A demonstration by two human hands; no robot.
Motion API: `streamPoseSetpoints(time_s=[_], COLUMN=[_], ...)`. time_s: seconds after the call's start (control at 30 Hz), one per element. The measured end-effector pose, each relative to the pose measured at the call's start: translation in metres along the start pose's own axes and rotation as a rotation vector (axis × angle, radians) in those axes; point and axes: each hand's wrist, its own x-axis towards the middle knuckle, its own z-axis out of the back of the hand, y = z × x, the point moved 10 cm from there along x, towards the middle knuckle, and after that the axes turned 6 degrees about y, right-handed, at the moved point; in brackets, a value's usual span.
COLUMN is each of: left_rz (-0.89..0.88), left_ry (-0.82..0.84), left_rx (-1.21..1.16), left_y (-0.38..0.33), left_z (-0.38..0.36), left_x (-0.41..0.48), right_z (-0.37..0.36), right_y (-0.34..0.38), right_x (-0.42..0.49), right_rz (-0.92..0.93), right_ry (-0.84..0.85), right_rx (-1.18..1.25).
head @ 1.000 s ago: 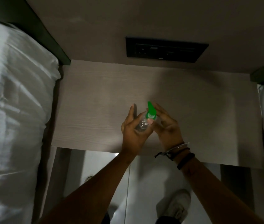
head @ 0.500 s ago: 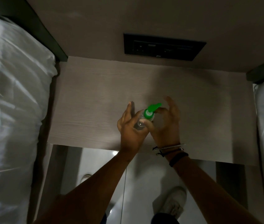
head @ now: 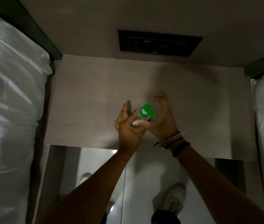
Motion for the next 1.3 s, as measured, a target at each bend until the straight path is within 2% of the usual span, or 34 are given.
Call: streamPoseSetpoints(time_s=[0.1, 0.2, 0.3, 0.37, 0.47, 0.6, 0.7, 0.8, 0.97, 1.07, 1.17, 1.3], left_rz=[0.034, 0.034, -0.021, -0.026, 0.019, -0.009, -0.023, 0.024, 0.02, 0.023, 0.048, 0.02], left_ry=[0.1, 0.133, 0.055, 0.027, 0.108, 0.117, 0.079, 0.111, 0.102, 0.046, 0.108, 0.091], left_rx=[-0.091, -0.051, -0.076, -0.138, -0.103, -0.022, 0.014, -0.058, -0.037, -0.037, -0.046, -0.064], left_y=[0.009, 0.015, 0.004, 0.001, 0.011, 0.009, 0.0, 0.003, 0.007, 0.007, 0.012, 0.008], left_z=[-0.008, -0.012, -0.003, 0.0, -0.008, -0.009, -0.003, -0.005, -0.006, -0.002, -0.008, -0.006], left_x=[0.0, 0.0, 0.001, 0.0, 0.0, 0.002, 0.001, 0.0, 0.001, 0.001, 0.0, 0.001], right_z=[-0.009, 0.0, 0.003, -0.004, -0.003, 0.008, -0.004, -0.008, 0.004, -0.007, -0.008, 0.007], right_y=[-0.005, -0.003, 0.001, -0.001, 0.002, 0.008, 0.007, 0.004, 0.002, -0.003, -0.002, -0.001], right_x=[0.001, 0.004, 0.006, 0.006, 0.006, 0.006, 0.005, 0.004, 0.005, 0.004, 0.003, 0.001], right_rz=[0.045, 0.089, 0.05, 0.032, 0.082, 0.079, 0.044, 0.079, 0.049, 0.011, 0.072, -0.001], right_ry=[0.14, 0.071, -0.011, 0.061, 0.13, -0.03, 0.043, 0.124, -0.021, 0.067, 0.125, -0.079], right_rx=[0.02, -0.034, -0.064, -0.058, -0.035, -0.112, -0.094, -0.067, -0.131, -0.061, -0.061, -0.126])
